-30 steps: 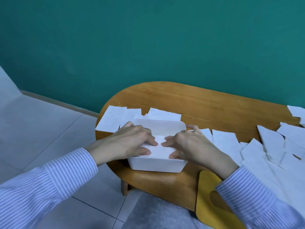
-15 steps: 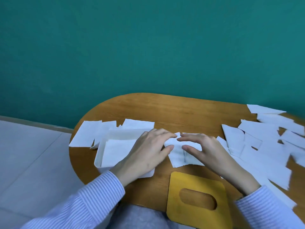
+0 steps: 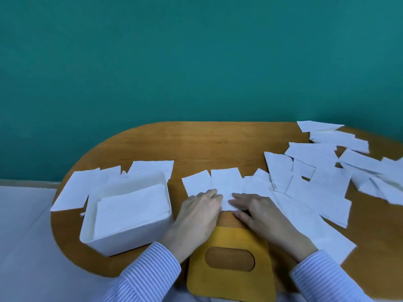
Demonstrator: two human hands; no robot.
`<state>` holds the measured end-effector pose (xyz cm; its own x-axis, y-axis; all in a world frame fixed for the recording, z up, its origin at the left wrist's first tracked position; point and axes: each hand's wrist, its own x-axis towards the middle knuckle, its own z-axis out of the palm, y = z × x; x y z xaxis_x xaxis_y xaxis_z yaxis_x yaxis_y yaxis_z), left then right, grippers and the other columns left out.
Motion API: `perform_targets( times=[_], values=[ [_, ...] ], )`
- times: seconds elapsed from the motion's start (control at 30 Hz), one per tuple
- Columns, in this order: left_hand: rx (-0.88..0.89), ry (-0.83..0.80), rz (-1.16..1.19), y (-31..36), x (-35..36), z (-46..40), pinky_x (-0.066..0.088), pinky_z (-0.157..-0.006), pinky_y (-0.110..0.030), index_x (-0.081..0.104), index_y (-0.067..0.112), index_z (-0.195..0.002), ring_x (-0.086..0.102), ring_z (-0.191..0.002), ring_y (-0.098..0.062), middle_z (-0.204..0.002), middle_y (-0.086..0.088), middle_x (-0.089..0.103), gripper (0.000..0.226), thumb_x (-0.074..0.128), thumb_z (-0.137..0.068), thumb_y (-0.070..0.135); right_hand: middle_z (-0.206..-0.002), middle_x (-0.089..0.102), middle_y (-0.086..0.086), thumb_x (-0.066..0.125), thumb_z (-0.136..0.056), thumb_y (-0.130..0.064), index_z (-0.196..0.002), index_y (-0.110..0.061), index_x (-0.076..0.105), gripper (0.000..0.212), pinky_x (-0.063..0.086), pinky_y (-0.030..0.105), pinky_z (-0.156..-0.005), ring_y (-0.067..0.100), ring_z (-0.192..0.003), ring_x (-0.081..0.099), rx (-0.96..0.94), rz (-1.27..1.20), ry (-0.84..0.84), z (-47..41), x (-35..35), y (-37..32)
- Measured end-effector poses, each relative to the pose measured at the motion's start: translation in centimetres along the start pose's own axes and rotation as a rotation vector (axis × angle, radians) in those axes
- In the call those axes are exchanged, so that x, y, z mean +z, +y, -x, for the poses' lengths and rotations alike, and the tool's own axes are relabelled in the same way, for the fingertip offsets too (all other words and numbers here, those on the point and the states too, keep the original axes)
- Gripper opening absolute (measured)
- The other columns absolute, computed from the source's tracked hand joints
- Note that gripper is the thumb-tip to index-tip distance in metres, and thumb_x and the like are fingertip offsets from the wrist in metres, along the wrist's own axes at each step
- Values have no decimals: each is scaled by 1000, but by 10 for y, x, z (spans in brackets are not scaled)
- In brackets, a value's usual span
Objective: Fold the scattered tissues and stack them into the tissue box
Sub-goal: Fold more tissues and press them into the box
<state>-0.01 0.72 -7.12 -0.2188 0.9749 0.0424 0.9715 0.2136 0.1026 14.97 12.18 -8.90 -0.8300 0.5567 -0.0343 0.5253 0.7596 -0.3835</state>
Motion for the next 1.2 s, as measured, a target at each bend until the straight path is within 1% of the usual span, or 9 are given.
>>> perform_targets(
  times=[0.13,0.43,0.5,0.73,0.83,0.9,1.0,1.1,1.2],
  values=[
    [26,-29,57,-3,16,4,44,-100,-39,54,20,-133,50,-127,-23,-148,1,47,32,36,-108,24,-149,46,-15,52,-100,-33,-133,-30,61,34,30,25,-112,8,-135,44,-20,-2,0,3,-1,6],
    [106,24,221,-10,15,-1,42,-95,-29,62,28,-131,49,-115,-11,-119,9,59,32,43,-106,26,-145,50,-15,53,-97,-28,-91,-29,64,12,27,16,-94,13,-112,54,1,-63,-5,1,-8,14],
    [87,8,201,-10,16,-11,43,-94,-30,60,26,-132,48,-116,-13,-118,6,53,31,47,-104,24,-146,50,-12,59,-94,-26,-93,-28,62,4,24,18,-106,12,-114,53,-12,-54,-12,-6,-10,17],
    [33,-213,78,-1,-5,-38,46,-88,-39,57,22,-134,52,-116,-25,-125,-3,47,33,53,-102,27,-136,54,-6,57,-92,-4,-101,-21,64,21,8,4,-99,5,-123,47,-53,3,-117,-27,-28,25],
    [82,-242,-4,-2,-25,-35,43,-83,-36,55,25,-137,53,-117,-24,-126,-2,50,35,51,-103,32,-125,59,-2,53,-92,-3,-100,-25,64,26,31,6,-89,-11,-78,60,-39,-79,-110,-27,-34,20],
    [104,-198,-33,-6,-40,-39,42,-86,-35,53,28,-138,52,-123,-23,-133,1,51,35,50,-103,34,-100,62,-5,54,-94,-12,-97,-31,62,21,48,19,-71,3,-52,62,-5,-169,-31,-28,-35,20],
    [130,-206,-26,-19,-53,-53,37,-86,-33,55,30,-135,49,-127,-20,-134,3,54,32,51,-103,33,-86,54,-14,60,-94,-25,-106,-30,61,13,44,25,-71,16,-74,63,42,-130,80,-33,-27,19],
    [185,-310,-24,-30,-49,-70,42,-90,-35,56,28,-135,48,-125,-21,-131,2,53,33,54,-102,31,-112,59,-5,65,-90,-33,-123,-24,58,35,38,35,-93,21,-109,49,50,24,90,-42,-15,16],
    [218,-387,-40,-40,-39,-78,44,-94,-39,58,25,-132,49,-122,-20,-127,0,54,33,58,-100,31,-125,54,-2,65,-90,-29,-130,-23,56,42,35,37,-99,23,-117,44,55,67,56,-51,-8,16]
  ],
)
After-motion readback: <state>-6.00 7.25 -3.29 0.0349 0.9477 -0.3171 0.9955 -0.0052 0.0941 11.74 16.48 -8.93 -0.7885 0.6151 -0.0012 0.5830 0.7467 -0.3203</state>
